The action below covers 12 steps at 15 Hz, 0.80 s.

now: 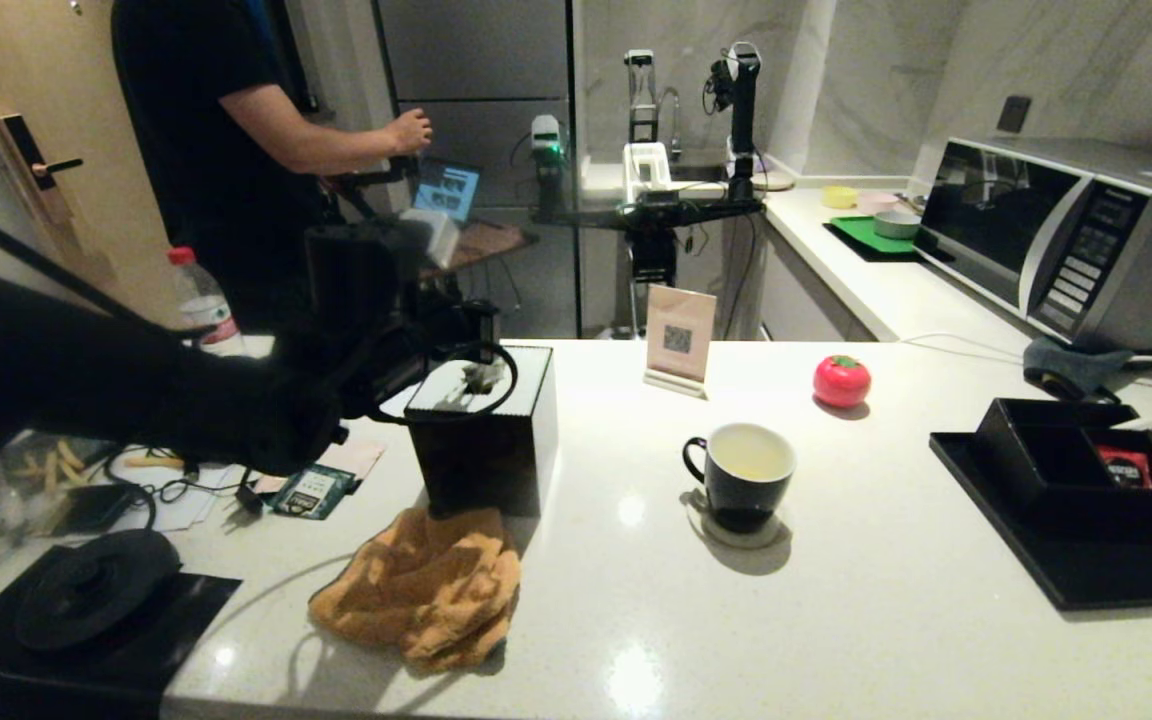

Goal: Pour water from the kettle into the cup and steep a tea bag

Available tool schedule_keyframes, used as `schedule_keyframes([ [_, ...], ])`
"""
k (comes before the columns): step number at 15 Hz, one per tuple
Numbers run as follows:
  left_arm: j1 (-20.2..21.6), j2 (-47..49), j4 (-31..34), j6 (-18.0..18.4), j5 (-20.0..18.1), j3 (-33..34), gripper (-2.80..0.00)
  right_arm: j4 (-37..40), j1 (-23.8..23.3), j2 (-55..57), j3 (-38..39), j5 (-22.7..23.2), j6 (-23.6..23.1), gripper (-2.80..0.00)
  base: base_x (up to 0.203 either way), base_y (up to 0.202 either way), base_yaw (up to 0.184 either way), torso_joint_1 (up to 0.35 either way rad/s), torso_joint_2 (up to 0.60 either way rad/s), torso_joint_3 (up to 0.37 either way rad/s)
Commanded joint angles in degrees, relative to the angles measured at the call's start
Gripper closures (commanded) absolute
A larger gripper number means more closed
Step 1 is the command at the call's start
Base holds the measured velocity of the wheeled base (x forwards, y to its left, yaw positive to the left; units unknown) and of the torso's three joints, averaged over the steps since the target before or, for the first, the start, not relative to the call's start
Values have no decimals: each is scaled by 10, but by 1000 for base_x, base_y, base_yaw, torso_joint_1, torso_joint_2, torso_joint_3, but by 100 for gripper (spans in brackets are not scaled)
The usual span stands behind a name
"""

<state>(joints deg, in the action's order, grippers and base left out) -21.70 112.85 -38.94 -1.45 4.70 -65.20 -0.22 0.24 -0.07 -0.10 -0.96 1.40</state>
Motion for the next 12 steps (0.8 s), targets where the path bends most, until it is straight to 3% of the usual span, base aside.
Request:
schedule_keyframes([
  [1,8,4,-4,0,1,12,0,0,0,1,0,0,0,0,0,0,0,0,0,0],
  [12,28,8,-41,-17,7,11,0,0,0,1,0,0,0,0,0,0,0,0,0,0],
])
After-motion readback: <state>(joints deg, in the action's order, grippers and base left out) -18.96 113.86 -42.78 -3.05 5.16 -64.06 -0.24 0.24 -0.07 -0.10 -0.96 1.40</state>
